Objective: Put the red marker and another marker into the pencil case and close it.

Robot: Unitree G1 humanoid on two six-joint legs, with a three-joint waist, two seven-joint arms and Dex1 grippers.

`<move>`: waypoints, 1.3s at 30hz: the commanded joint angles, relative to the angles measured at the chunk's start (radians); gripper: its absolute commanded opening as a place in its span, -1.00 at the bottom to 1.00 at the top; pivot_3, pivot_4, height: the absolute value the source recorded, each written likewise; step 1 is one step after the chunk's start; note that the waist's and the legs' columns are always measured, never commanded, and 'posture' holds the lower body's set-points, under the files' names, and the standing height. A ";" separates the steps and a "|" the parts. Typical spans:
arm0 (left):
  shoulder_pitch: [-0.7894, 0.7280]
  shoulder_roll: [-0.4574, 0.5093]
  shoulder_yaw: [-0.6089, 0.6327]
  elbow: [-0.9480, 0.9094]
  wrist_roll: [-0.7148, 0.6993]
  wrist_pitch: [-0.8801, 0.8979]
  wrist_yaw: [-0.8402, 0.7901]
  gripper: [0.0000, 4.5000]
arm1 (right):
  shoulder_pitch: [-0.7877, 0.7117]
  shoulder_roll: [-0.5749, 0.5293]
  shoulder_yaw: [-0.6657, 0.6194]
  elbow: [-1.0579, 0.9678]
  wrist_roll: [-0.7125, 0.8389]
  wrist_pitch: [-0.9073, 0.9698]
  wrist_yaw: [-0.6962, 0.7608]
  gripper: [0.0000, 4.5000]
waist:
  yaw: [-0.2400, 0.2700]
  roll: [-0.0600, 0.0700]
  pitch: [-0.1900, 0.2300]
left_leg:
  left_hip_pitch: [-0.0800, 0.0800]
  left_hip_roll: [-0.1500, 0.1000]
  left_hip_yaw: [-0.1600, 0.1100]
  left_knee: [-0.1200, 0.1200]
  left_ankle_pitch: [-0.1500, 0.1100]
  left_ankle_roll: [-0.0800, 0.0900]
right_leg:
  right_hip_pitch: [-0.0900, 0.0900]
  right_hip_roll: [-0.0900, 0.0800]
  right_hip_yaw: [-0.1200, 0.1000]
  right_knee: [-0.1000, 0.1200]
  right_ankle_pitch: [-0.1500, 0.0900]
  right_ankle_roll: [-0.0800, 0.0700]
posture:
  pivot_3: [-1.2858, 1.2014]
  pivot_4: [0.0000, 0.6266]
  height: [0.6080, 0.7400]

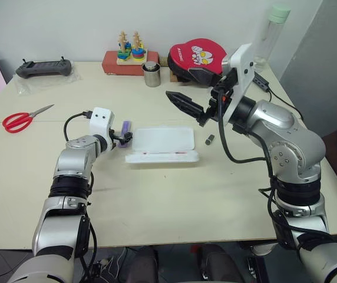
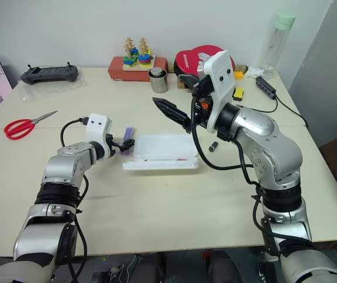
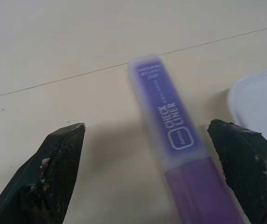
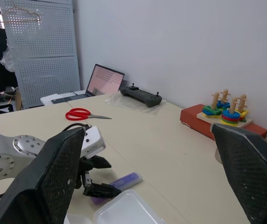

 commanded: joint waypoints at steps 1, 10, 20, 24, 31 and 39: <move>-0.001 0.031 0.036 -0.066 -0.002 0.023 0.020 1.00 | -0.003 -0.006 -0.018 -0.043 0.019 -0.004 -0.001 1.00 | 0.000 0.000 0.000 | 0.000 0.000 0.000 0.000 0.000 0.000 | 0.000 0.000 0.000 0.000 0.000 0.000 | 0.03 -0.52 1.00; 0.058 0.023 -0.013 -0.164 -0.011 0.108 -0.047 1.00 | -0.005 -0.002 -0.014 -0.035 0.021 -0.005 0.007 1.00 | 0.003 0.000 0.000 | 0.000 0.000 0.000 0.000 0.000 0.000 | 0.000 0.000 0.000 0.000 0.000 0.000 | 0.03 -0.52 1.00; 0.070 0.023 -0.018 -0.143 0.005 0.102 -0.059 0.67 | 0.001 -0.003 -0.017 -0.040 0.020 0.001 -0.003 1.00 | 0.004 0.000 0.000 | 0.000 0.000 0.000 0.000 0.000 0.000 | 0.000 0.000 0.000 0.000 0.000 0.000 | 0.03 -0.52 1.00; 0.060 0.023 -0.009 -0.113 0.006 0.078 -0.048 0.31 | 0.005 -0.006 -0.020 -0.044 0.020 0.001 -0.004 1.00 | 0.004 0.000 0.000 | 0.000 0.000 0.000 0.000 0.000 0.000 | 0.000 0.000 0.000 0.000 0.000 0.000 | 0.03 -0.52 1.00; 0.052 0.017 -0.001 -0.084 0.001 0.051 -0.032 -0.40 | 0.011 -0.019 -0.023 -0.062 0.053 0.013 0.021 1.00 | 0.003 0.000 0.000 | 0.000 0.000 0.000 0.000 0.000 0.000 | 0.000 0.000 0.000 0.000 0.000 0.000 | 0.03 -0.52 1.00; 0.030 0.019 0.026 -0.045 0.006 -0.032 0.004 -0.47 | 0.021 -0.038 -0.021 -0.069 0.079 0.025 0.045 1.00 | 0.003 0.000 0.000 | 0.001 0.000 0.000 0.000 0.000 0.000 | 0.000 0.000 0.000 0.000 0.000 0.000 | 0.03 -0.52 1.00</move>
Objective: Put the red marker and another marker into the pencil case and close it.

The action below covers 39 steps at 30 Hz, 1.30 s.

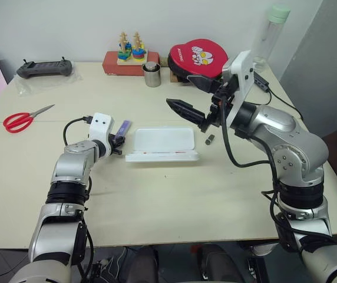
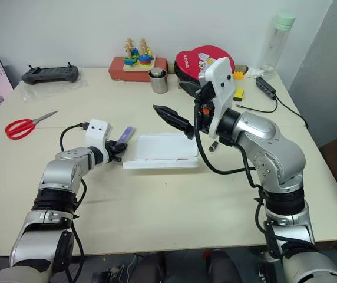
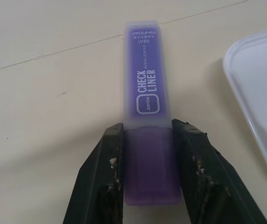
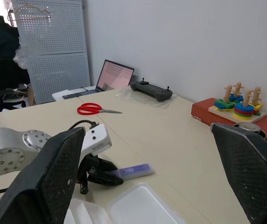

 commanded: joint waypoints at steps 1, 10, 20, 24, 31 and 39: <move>-0.035 0.013 0.025 0.008 0.006 -0.088 0.006 -0.47 | 0.002 -0.022 -0.021 -0.051 0.042 0.004 0.029 1.00 | 0.002 0.000 0.000 | 0.000 0.000 0.000 0.000 0.000 0.000 | 0.000 0.000 0.000 0.000 0.000 0.000 | 0.03 -0.52 1.00; -0.007 0.166 -0.137 -0.285 -0.158 -0.265 -0.708 -0.47 | 0.025 -0.137 -0.077 -0.102 0.126 0.034 0.088 1.00 | 0.002 0.000 0.000 | -0.002 -0.001 0.001 0.000 0.000 0.000 | 0.000 -0.002 0.000 -0.002 0.000 0.000 | 0.03 -0.52 1.00; 0.005 0.291 -0.304 -0.289 -0.066 -0.303 -0.945 -0.47 | 0.041 -0.178 -0.096 -0.130 0.139 0.038 0.064 1.00 | -0.018 0.000 0.000 | 0.001 0.001 0.001 -0.001 0.000 0.001 | 0.000 0.001 0.001 -0.001 -0.001 -0.001 | 0.03 -0.52 1.00; -0.002 0.278 -0.310 -0.267 -0.038 -0.334 -0.940 -0.47 | 0.056 -0.186 -0.098 -0.150 0.147 0.046 0.048 1.00 | -0.018 0.000 0.000 | 0.000 0.001 0.001 -0.001 0.000 0.001 | 0.000 0.001 0.001 -0.001 -0.001 -0.001 | 0.03 -0.52 1.00; -0.004 0.300 -0.323 -0.265 -0.010 -0.349 -0.976 -0.47 | 0.060 -0.195 -0.094 -0.158 0.162 0.045 0.032 1.00 | -0.017 0.000 0.000 | 0.000 0.001 0.001 -0.001 0.000 0.001 | 0.000 0.001 0.001 -0.001 -0.001 -0.001 | 0.03 -0.52 1.00; 0.031 0.330 -0.326 -0.302 -0.001 -0.344 -1.020 -0.47 | 0.065 -0.205 -0.084 -0.157 0.168 0.048 0.044 1.00 | -0.018 0.000 0.000 | 0.000 0.001 0.001 -0.001 0.000 0.001 | 0.000 0.001 0.001 -0.001 -0.001 -0.001 | 0.03 -0.52 1.00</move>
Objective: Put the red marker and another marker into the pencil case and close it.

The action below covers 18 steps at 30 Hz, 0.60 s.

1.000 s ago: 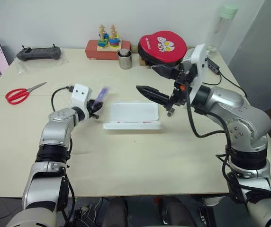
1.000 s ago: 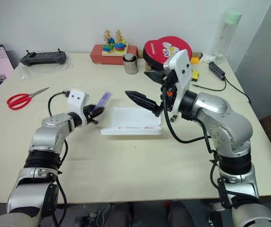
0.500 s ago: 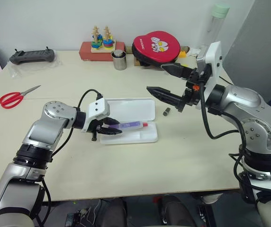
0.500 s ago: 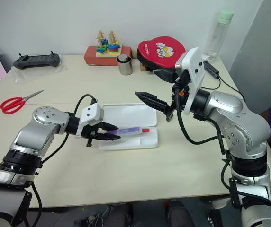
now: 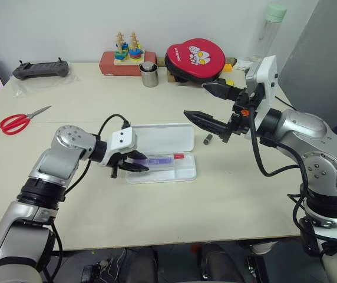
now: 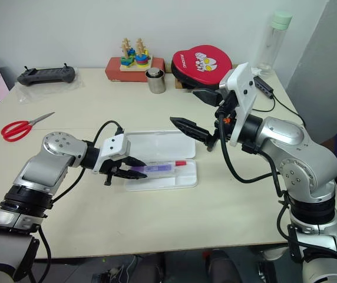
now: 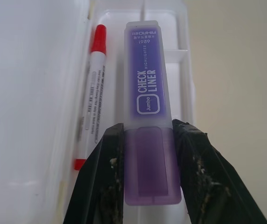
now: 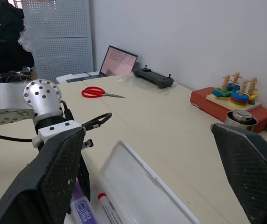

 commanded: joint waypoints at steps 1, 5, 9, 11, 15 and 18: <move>0.004 0.030 0.004 -0.036 0.014 -0.004 -0.016 -0.47 | -0.001 -0.015 -0.022 -0.041 0.019 -0.005 0.007 1.00 | 0.000 0.000 0.000 | 0.000 0.000 0.000 0.000 0.000 0.000 | 0.000 0.000 0.000 0.000 0.000 0.000 | 0.03 -0.52 1.00; 0.007 0.034 -0.004 -0.011 0.057 -0.039 0.001 -0.47 | 0.006 -0.018 -0.018 -0.048 0.021 -0.004 0.010 1.00 | 0.001 0.000 0.000 | 0.000 0.000 0.000 0.000 0.000 0.000 | 0.000 0.000 0.000 0.000 0.000 0.000 | 0.03 -0.52 1.00; 0.013 0.021 0.011 -0.025 0.028 -0.013 -0.023 -0.16 | 0.012 -0.019 -0.014 -0.050 0.021 -0.001 0.014 1.00 | 0.001 0.000 0.000 | 0.000 0.000 0.000 0.000 0.000 0.000 | 0.000 0.000 0.000 0.000 0.000 0.000 | 0.03 -0.52 1.00; 0.016 0.024 0.007 -0.024 0.038 -0.021 -0.024 -0.08 | 0.018 -0.022 -0.010 -0.052 0.020 0.001 0.017 1.00 | 0.001 0.000 0.000 | 0.000 0.000 0.000 0.000 0.000 0.000 | 0.000 0.000 0.000 0.000 0.000 0.000 | 0.03 -0.52 1.00; 0.022 0.025 0.008 -0.025 0.038 -0.017 -0.027 0.34 | 0.031 -0.025 -0.007 -0.055 0.020 0.003 0.019 1.00 | 0.001 0.000 0.000 | 0.000 0.000 0.000 0.000 0.000 0.000 | 0.000 0.000 0.000 0.000 0.000 0.000 | 0.03 -0.52 1.00; 0.019 0.010 0.025 -0.030 0.021 -0.019 -0.015 0.63 | 0.042 -0.029 -0.006 -0.055 0.018 0.014 0.015 1.00 | 0.001 0.000 0.000 | 0.000 0.000 0.000 0.000 0.000 0.000 | 0.000 0.000 0.000 0.000 0.000 0.000 | 0.03 -0.52 1.00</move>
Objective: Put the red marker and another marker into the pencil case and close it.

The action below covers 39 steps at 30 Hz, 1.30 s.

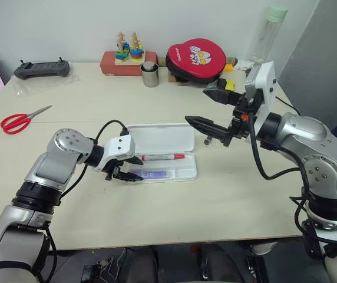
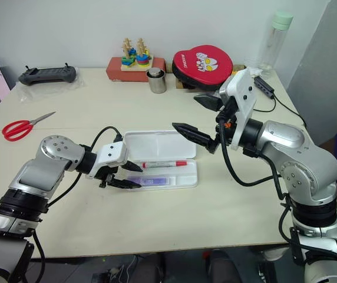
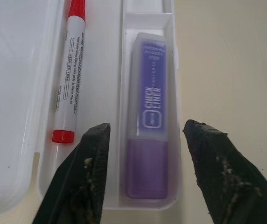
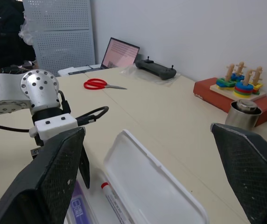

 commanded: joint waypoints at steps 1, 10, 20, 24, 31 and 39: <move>-0.015 -0.028 0.052 -0.038 -0.062 0.018 0.015 0.74 | 0.010 -0.019 -0.005 -0.036 0.001 0.013 -0.010 1.00 | 0.000 0.000 0.000 | 0.000 0.000 0.000 0.000 0.000 0.000 | 0.000 0.000 0.000 0.000 0.000 0.000 | 0.03 -0.52 1.00; -0.059 -0.271 0.225 -0.218 -0.316 0.261 0.268 1.00 | 0.096 0.110 0.057 0.225 -0.296 0.082 -0.388 1.00 | 0.016 -0.002 -0.001 | -0.001 0.000 0.000 0.003 0.000 0.000 | 0.000 0.000 0.000 0.000 0.001 0.001 | 0.03 -0.52 1.00; -0.076 -0.421 0.217 -0.268 -0.280 0.246 0.523 1.00 | 0.054 0.378 -0.023 0.509 -0.453 -0.087 -0.650 1.00 | 0.011 -0.002 -0.001 | 0.000 -0.001 0.000 0.002 0.000 0.000 | 0.000 0.000 0.001 0.001 0.001 0.001 | 0.03 -0.52 1.00; -0.082 -0.431 0.195 -0.271 -0.253 0.219 0.556 1.00 | 0.010 0.419 -0.050 0.618 -0.466 -0.135 -0.666 1.00 | 0.010 -0.002 -0.001 | 0.000 -0.001 0.000 0.002 0.000 0.000 | 0.000 0.000 0.001 0.001 0.002 0.002 | 0.03 -0.52 1.00; -0.089 -0.429 0.190 -0.265 -0.241 0.201 0.586 1.00 | -0.012 0.467 -0.012 0.733 -0.511 -0.159 -0.653 1.00 | 0.009 -0.002 -0.001 | 0.000 -0.001 0.000 0.002 0.000 0.000 | 0.000 0.000 0.001 0.000 0.002 0.002 | 0.03 -0.52 1.00; -0.098 -0.421 0.190 -0.257 -0.243 0.187 0.593 1.00 | 0.019 0.481 0.046 0.758 -0.602 -0.148 -0.667 0.46 | 0.001 -0.002 -0.001 | 0.000 -0.001 0.000 0.002 0.000 0.000 | 0.000 0.000 0.001 0.001 0.002 0.002 | 0.03 -0.52 1.00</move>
